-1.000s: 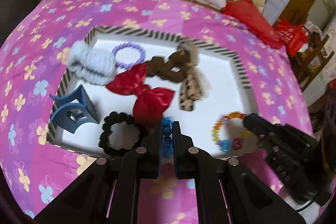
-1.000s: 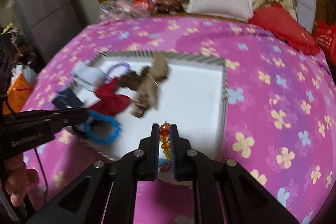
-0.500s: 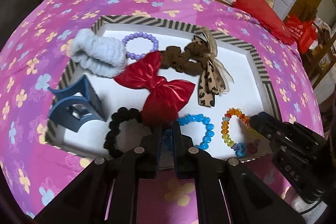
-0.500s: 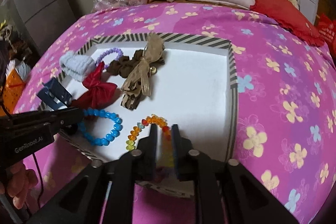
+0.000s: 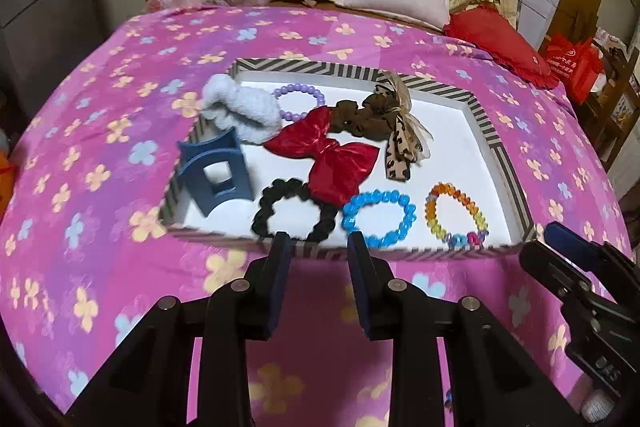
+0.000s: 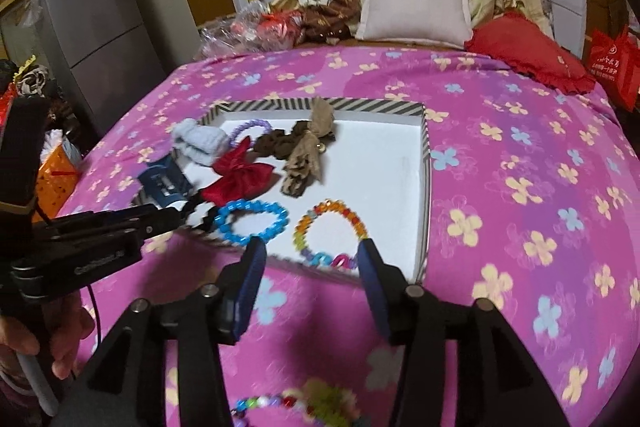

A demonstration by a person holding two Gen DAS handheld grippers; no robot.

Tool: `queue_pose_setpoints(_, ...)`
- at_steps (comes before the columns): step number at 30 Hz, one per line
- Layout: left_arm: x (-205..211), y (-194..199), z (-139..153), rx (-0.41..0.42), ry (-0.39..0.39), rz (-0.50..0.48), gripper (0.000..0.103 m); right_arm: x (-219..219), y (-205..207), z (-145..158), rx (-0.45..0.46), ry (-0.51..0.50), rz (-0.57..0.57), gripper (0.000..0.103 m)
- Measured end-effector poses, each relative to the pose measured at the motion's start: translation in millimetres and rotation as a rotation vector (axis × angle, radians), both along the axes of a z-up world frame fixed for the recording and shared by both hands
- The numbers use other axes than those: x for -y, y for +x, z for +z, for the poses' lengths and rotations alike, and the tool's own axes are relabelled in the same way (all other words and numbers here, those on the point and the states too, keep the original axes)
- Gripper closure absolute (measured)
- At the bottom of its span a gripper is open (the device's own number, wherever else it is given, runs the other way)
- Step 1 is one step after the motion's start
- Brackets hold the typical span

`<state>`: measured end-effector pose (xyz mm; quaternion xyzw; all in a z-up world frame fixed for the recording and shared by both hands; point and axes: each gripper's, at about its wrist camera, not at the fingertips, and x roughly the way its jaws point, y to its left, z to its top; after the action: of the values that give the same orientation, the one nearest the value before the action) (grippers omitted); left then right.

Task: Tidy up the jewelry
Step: 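Carry both bracelets into the striped box and open both tools, then withdraw both open tools above the last multicolour bracelets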

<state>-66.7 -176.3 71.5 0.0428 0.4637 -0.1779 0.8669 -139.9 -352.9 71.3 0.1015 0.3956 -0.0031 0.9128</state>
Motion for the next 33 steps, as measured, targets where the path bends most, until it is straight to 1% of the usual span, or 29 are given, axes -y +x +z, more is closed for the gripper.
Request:
queue_pose_setpoints(7,-14,-33,7,0.063,0.015,0.014,0.071,-19,-33,11,0.038,-0.012,0.002,0.046)
queue_pose_setpoints(12,-24,-52,11,0.089,0.013,0.026,0.071,-31,-51,16,0.057,-0.038,-0.001,0.045)
queue_pose_setpoints(16,-30,-64,14,0.098,0.009,0.028,0.071,-34,-65,19,0.077,-0.022,-0.013,0.043)
queue_pose_setpoints(24,-38,-82,20,0.124,0.002,0.035,0.071,-41,-81,22,0.093,-0.022,-0.028,0.033)
queue_pose_setpoints(33,-39,-99,27,0.168,0.015,0.032,0.071,-47,-93,25,0.099,-0.031,-0.033,0.031)
